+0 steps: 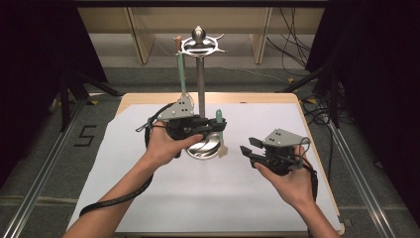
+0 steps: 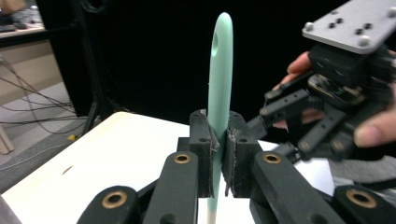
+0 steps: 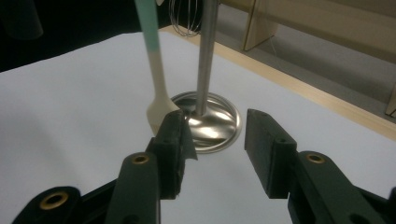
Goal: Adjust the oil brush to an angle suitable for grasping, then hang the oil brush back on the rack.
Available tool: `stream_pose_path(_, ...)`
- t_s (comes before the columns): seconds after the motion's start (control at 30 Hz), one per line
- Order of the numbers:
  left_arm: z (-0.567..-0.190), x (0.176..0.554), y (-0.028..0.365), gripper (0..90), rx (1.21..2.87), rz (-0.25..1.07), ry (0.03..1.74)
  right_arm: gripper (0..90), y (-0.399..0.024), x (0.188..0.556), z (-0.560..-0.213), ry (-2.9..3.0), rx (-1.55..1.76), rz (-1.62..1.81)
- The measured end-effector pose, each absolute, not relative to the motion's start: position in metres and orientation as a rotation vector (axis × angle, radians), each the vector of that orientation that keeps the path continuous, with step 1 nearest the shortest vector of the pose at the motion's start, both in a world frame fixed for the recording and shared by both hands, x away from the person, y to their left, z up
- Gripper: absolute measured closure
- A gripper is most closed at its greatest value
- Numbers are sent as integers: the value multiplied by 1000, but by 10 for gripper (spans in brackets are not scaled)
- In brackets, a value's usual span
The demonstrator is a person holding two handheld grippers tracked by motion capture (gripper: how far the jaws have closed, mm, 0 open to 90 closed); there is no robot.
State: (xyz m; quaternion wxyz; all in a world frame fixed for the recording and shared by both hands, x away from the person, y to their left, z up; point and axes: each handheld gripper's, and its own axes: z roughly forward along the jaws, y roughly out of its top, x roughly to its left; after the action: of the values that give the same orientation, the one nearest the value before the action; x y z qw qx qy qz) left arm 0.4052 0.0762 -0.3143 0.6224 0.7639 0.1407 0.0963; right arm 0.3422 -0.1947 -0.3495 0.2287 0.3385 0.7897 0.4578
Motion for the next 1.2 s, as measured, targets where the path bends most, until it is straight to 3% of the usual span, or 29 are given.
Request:
stream_pose_path(0.83,-280,419,109,827,1768,269,299,604,-235,343,-374,2078,1137,1259)
stream_pose_path(0.9,-276,427,111,827,1791,347,201,605,-237,343,-373,2098,1140,1250)
stream_pose_path(1.2,-260,435,109,827,1814,334,143,608,-241,345,-373,2095,1095,1220)
